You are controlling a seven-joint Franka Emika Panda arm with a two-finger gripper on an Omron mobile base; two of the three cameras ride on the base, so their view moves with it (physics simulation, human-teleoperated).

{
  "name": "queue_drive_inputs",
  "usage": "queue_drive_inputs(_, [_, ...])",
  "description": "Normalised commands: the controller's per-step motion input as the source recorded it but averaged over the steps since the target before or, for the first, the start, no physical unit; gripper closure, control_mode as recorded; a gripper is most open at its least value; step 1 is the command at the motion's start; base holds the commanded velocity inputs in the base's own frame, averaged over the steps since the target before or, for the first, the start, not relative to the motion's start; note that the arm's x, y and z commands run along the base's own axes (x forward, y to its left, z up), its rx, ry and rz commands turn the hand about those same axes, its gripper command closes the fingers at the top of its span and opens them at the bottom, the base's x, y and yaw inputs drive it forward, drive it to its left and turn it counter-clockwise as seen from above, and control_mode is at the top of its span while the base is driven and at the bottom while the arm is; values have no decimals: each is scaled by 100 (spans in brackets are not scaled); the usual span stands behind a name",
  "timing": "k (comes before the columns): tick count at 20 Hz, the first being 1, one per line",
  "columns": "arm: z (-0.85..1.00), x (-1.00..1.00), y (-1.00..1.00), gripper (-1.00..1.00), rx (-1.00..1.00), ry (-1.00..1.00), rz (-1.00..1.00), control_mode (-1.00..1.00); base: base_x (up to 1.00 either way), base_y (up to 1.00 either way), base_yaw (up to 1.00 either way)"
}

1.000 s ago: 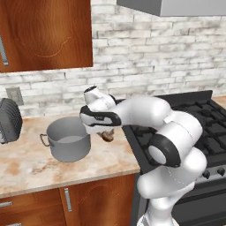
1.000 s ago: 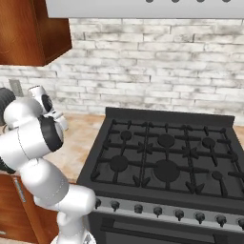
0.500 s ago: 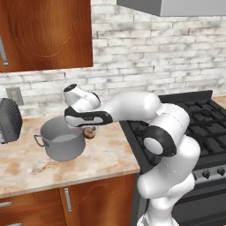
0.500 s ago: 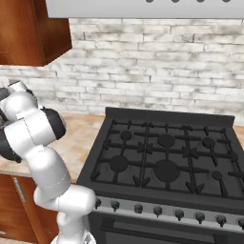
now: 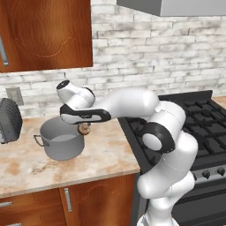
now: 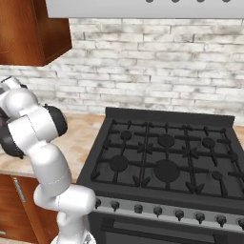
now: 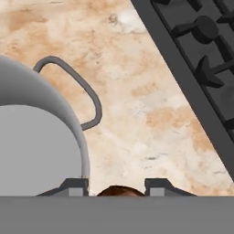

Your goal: Turn on the sink faucet. Then move the mushroom from the counter to the sink. Turn off the sink. Move the vegetable from the sink to the pot next to the stove. Finally move the pot to the front center burner.

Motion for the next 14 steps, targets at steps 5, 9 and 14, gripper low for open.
queue_drive_inputs(5, [5, 20, 49, 100, 1, -12, 0, -100, 0, 0, 0])
queue_drive_inputs(9, [2, 16, 56, 100, 0, -17, 0, -100, 0, 0, 0])
queue_drive_inputs(14, [-5, 42, 41, 100, 0, -2, 0, -100, 0, 0, 0])
